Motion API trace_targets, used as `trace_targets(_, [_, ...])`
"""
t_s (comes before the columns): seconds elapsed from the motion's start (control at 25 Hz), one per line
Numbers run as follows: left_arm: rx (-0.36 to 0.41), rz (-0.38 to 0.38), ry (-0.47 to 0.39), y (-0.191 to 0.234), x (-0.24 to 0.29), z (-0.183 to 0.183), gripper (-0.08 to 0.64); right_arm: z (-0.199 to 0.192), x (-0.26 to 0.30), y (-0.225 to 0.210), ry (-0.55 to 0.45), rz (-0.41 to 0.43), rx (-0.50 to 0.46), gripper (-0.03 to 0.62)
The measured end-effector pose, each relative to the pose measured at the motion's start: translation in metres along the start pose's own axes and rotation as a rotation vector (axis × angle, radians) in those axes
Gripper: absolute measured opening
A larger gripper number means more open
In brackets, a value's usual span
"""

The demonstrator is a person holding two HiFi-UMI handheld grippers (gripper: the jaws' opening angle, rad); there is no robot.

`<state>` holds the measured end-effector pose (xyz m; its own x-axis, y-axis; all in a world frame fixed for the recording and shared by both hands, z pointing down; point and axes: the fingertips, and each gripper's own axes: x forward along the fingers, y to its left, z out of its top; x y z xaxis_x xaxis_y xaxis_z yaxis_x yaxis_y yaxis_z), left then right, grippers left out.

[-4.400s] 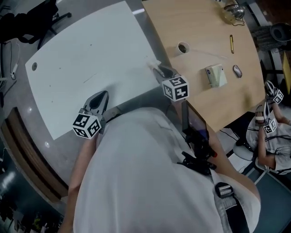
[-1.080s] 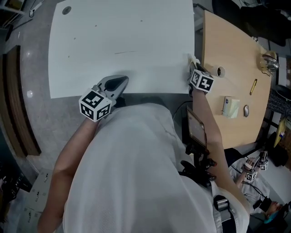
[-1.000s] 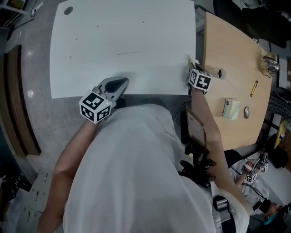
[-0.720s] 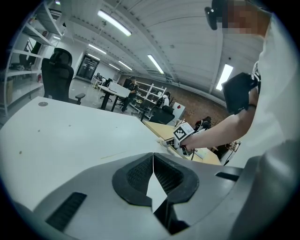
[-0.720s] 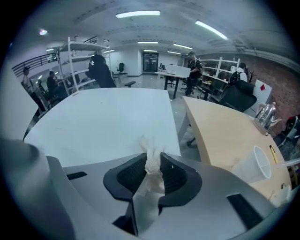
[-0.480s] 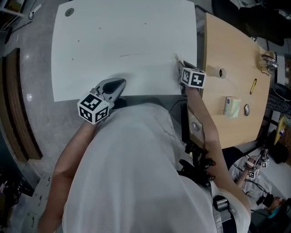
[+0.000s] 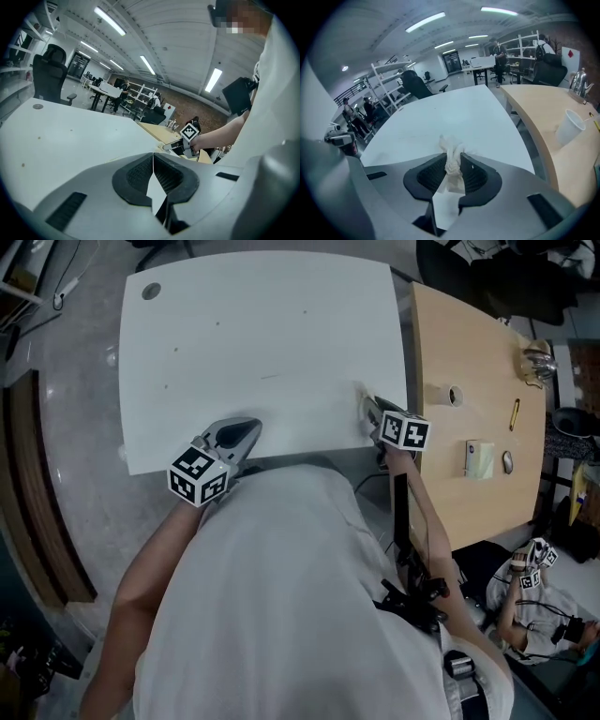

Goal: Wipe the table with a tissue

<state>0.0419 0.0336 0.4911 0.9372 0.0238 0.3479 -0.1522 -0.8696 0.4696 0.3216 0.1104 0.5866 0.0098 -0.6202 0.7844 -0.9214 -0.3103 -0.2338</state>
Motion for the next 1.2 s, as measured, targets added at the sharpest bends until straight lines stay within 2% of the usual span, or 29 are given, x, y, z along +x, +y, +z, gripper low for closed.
trace_targets(0.24, [-0.021, 0.035, -0.022, 0.009, -0.014, -0.002, 0.008, 0.016, -0.002, 0.018, -0.056, 0.02, -0.046, 0.091])
trace_targets(0.52, [-0.061, 0.12, -0.047, 0.02, -0.014, 0.0, 0.008, 0.048, 0.023, 0.032, -0.068, 0.073, -0.149, 0.091])
trace_targets(0.88, [-0.089, 0.247, -0.058, 0.03, -0.015, 0.016, 0.008, 0.115, 0.074, 0.029, -0.067, 0.121, -0.287, 0.091])
trace_targets(1.2, [-0.096, 0.328, -0.06, 0.026, -0.016, 0.02, 0.008, 0.167, 0.121, 0.051, -0.06, 0.178, -0.396, 0.091])
